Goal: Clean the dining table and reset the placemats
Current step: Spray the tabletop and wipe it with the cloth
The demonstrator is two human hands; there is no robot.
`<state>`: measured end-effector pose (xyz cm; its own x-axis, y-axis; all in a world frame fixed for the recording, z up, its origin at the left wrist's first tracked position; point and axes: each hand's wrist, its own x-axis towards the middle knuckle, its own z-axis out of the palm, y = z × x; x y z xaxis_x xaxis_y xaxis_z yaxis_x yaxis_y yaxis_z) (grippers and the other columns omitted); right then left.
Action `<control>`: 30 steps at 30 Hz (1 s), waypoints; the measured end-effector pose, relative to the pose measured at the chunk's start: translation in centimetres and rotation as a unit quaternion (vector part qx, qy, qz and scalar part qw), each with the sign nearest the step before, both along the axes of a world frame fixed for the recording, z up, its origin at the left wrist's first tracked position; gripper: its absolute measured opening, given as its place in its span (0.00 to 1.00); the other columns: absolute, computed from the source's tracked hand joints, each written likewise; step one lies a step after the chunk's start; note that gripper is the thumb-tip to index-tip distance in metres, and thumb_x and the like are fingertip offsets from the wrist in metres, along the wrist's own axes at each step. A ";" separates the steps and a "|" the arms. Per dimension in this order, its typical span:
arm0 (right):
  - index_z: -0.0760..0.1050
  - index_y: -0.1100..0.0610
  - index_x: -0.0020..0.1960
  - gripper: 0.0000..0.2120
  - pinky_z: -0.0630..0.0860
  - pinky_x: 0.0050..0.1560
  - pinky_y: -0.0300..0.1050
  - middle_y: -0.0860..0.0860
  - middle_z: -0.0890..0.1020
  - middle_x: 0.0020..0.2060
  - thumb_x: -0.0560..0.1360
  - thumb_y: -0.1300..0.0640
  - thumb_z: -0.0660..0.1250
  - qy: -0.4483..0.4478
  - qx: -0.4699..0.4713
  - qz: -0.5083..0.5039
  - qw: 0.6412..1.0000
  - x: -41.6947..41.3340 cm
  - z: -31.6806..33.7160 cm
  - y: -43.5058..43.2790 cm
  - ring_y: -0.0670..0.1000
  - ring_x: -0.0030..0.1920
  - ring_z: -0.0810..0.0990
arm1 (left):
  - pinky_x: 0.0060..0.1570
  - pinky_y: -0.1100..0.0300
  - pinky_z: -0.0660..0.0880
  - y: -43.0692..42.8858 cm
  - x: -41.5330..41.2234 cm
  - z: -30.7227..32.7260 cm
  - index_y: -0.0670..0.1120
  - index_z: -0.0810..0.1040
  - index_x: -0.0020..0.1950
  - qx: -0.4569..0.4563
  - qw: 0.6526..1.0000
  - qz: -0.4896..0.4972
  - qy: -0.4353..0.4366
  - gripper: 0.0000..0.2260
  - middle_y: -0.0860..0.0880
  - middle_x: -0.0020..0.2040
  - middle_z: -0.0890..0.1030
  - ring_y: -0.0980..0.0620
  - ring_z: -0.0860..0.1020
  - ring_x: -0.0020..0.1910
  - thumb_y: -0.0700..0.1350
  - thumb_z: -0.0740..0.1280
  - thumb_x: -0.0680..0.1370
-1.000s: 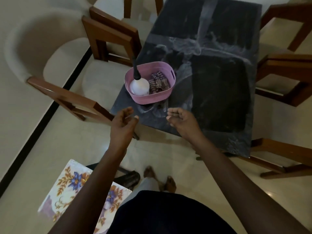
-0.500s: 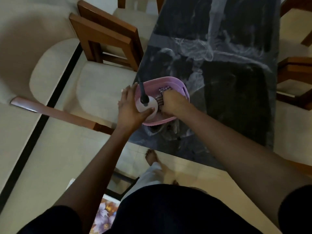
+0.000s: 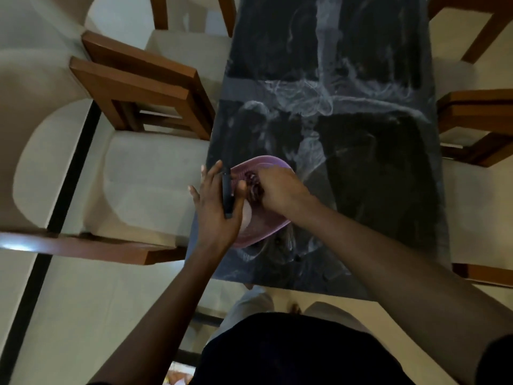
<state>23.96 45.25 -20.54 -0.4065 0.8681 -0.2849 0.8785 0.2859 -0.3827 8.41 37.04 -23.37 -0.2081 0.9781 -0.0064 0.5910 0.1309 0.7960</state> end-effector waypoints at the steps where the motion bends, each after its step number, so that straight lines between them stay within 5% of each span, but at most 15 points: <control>1: 0.80 0.56 0.59 0.16 0.76 0.51 0.47 0.55 0.85 0.54 0.72 0.62 0.70 0.024 -0.010 -0.018 1.000 0.3 1.1 0.1 0.57 0.56 0.83 | 0.83 0.37 0.44 0.1 0.4 0.7 0.63 0.59 0.79 0.009 1.000 0.012 -0.025 0.22 0.73 0.79 0.59 0.77 0.47 0.78 0.57 0.61 0.85; 3: 0.79 0.54 0.59 0.18 0.77 0.48 0.46 0.54 0.85 0.51 0.70 0.59 0.73 0.094 -0.018 -0.092 0.991 1.9 2.6 0.6 0.55 0.52 0.84 | 0.84 0.49 0.50 0.7 1.3 2.6 0.61 0.63 0.77 0.042 0.997 0.023 -0.060 0.20 0.83 0.71 0.62 0.80 0.54 0.75 0.51 0.63 0.86; 6: 0.81 0.51 0.51 0.13 0.82 0.47 0.49 0.49 0.86 0.42 0.67 0.54 0.75 0.236 -0.070 -0.221 0.944 5.6 4.1 1.3 0.50 0.45 0.86 | 0.61 0.71 0.71 2.2 2.4 5.4 0.50 0.75 0.67 0.092 0.986 0.043 -0.129 0.10 0.64 0.57 0.80 0.68 0.77 0.59 0.49 0.64 0.86; 11: 0.82 0.68 0.58 0.14 0.81 0.57 0.55 0.63 0.86 0.51 0.72 0.68 0.70 0.562 -0.246 -0.401 0.681 13.4 5.8 1.8 0.60 0.51 0.85 | 0.55 0.52 0.83 6.5 5.8 9.1 0.46 0.76 0.65 0.111 0.979 0.041 -0.168 0.12 0.50 0.53 0.85 0.47 0.86 0.52 0.51 0.65 0.86; 14: 0.81 0.67 0.59 0.14 0.78 0.68 0.58 0.63 0.82 0.57 0.76 0.64 0.65 0.679 -0.336 -0.419 0.500 18.8 5.7 2.1 0.61 0.58 0.82 | 0.46 0.52 0.83 10.1 8.9 10.6 0.44 0.78 0.60 0.123 0.980 0.000 -0.157 0.14 0.54 0.47 0.84 0.45 0.84 0.41 0.54 0.65 0.85; 16: 0.78 0.65 0.67 0.18 0.74 0.71 0.62 0.63 0.79 0.64 0.80 0.59 0.64 0.734 -0.340 -0.412 0.419 22.0 5.0 2.6 0.62 0.66 0.78 | 0.39 0.54 0.81 12.5 11.1 11.5 0.44 0.79 0.56 0.108 0.981 -0.033 -0.157 0.15 0.49 0.42 0.83 0.47 0.81 0.33 0.56 0.65 0.84; 18: 0.77 0.61 0.70 0.18 0.75 0.69 0.63 0.60 0.81 0.65 0.83 0.57 0.63 0.751 -0.317 -0.415 0.405 25.0 4.0 3.7 0.61 0.66 0.80 | 0.40 0.53 0.79 15.0 13.9 12.0 0.46 0.82 0.53 0.064 0.986 -0.059 -0.144 0.16 0.48 0.38 0.82 0.50 0.79 0.33 0.58 0.66 0.83; 21: 0.80 0.60 0.66 0.16 0.77 0.65 0.67 0.59 0.84 0.60 0.81 0.62 0.64 0.725 -0.284 -0.458 0.429 28.7 2.4 6.3 0.60 0.60 0.84 | 0.41 0.52 0.80 18.9 18.2 11.8 0.58 0.83 0.48 0.020 0.990 -0.073 -0.118 0.06 0.47 0.42 0.84 0.55 0.79 0.35 0.55 0.69 0.83; 25: 0.79 0.61 0.68 0.17 0.78 0.64 0.67 0.61 0.85 0.59 0.79 0.64 0.68 0.665 -0.270 -0.519 0.465 33.3 -0.2 11.2 0.60 0.58 0.86 | 0.38 0.39 0.80 26.3 22.8 9.2 0.45 0.82 0.47 -0.006 0.992 -0.082 -0.092 0.12 0.39 0.44 0.85 0.41 0.79 0.34 0.53 0.69 0.83; 30: 0.78 0.60 0.69 0.19 0.84 0.56 0.60 0.60 0.86 0.59 0.79 0.65 0.69 0.625 -0.196 -0.557 0.511 36.8 -3.5 16.5 0.62 0.59 0.86 | 0.36 0.40 0.81 35.1 26.9 5.1 0.43 0.83 0.48 -0.037 0.991 -0.088 -0.090 0.14 0.40 0.40 0.85 0.47 0.79 0.31 0.53 0.69 0.83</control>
<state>60.78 61.72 -24.06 0.2011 0.7351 -0.6474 -0.5883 -0.4378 -0.6799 35.31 72.11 -18.25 -0.0240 0.9947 -0.1002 0.4591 0.1000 0.8828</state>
